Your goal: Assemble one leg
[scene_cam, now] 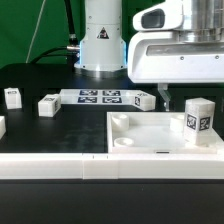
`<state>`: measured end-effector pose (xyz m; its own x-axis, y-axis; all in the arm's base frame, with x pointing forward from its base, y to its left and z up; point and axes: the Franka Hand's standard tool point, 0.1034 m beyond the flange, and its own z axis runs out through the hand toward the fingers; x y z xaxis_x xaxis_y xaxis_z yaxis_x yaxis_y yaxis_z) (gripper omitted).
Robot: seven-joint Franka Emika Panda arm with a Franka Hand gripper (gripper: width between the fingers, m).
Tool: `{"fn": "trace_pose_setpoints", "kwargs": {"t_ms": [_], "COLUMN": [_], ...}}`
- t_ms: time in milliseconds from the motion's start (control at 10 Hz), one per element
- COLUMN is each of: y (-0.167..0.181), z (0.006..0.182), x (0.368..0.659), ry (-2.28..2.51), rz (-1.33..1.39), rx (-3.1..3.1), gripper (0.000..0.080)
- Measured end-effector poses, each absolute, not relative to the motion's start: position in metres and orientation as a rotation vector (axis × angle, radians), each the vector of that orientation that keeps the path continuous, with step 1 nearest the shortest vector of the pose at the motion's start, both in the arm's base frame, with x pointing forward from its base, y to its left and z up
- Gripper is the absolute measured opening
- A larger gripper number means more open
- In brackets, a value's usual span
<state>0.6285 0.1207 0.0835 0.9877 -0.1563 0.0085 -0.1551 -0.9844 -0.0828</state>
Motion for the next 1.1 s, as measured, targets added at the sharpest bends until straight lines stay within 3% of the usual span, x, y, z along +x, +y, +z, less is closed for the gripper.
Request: {"fn": "trace_pose_setpoints", "kwargs": {"t_ms": [300, 500, 700, 1100], "y": [0.1210, 0.1201, 0.1200, 0.1194], "z": [0.0831, 0.0829, 0.0829, 0.0829], "x": [0.6283, 0.6287, 0.6288, 0.6289], "ry": [-0.144, -0.256, -0.245, -0.185], "rz": [-0.042, -0.050, -0.050, -0.049], "rx": [-3.068, -3.061, -3.062, -3.065], "gripper": [0.0649, 0.0605, 0.0331, 0.0291]}}
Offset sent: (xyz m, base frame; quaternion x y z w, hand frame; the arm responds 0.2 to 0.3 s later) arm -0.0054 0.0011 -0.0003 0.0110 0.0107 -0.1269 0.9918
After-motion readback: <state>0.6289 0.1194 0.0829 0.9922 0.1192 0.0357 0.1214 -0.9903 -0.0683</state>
